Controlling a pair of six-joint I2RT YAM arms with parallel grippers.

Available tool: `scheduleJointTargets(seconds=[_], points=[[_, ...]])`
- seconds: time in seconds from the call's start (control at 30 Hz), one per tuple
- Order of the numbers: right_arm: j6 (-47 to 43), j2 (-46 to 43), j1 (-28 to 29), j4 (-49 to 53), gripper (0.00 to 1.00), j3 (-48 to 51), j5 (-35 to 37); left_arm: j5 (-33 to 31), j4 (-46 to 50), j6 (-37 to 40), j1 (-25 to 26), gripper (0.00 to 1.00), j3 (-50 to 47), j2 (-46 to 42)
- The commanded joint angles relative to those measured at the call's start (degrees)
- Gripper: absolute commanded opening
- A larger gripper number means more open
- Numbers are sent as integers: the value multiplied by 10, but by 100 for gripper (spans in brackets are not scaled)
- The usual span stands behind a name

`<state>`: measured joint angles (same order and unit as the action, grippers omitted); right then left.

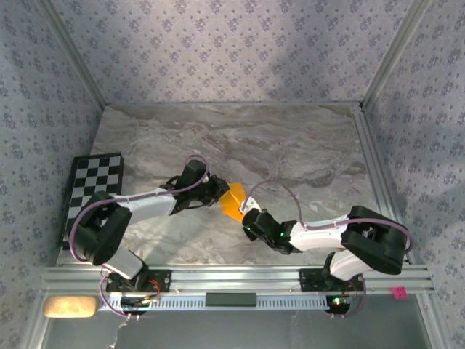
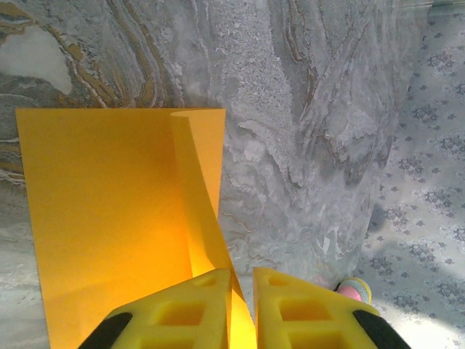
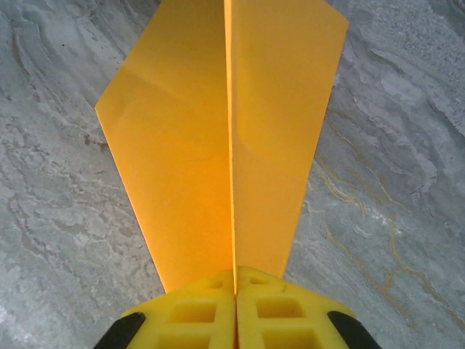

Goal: Fold a paper plane with a square sheet of paper (pick it up from the middle)
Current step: Fourth fold the wing at the center of the table.

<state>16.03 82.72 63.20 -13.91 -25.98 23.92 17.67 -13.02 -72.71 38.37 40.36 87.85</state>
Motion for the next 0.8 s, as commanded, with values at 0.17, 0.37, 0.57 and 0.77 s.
scheduleJointTargets(seconds=[0.17,0.37,0.57,0.77], points=[[30,-10,-27,-40,5,18,-61,-30,62,24,-1,36,29,-23],[44,-2,-50,-51,5,19,-112,-52,105,42,-4,47,30,-54],[53,16,-78,-65,5,16,-181,-56,120,51,-4,46,32,-64],[72,36,-90,-66,5,6,-218,-52,118,50,-4,43,30,-59]])
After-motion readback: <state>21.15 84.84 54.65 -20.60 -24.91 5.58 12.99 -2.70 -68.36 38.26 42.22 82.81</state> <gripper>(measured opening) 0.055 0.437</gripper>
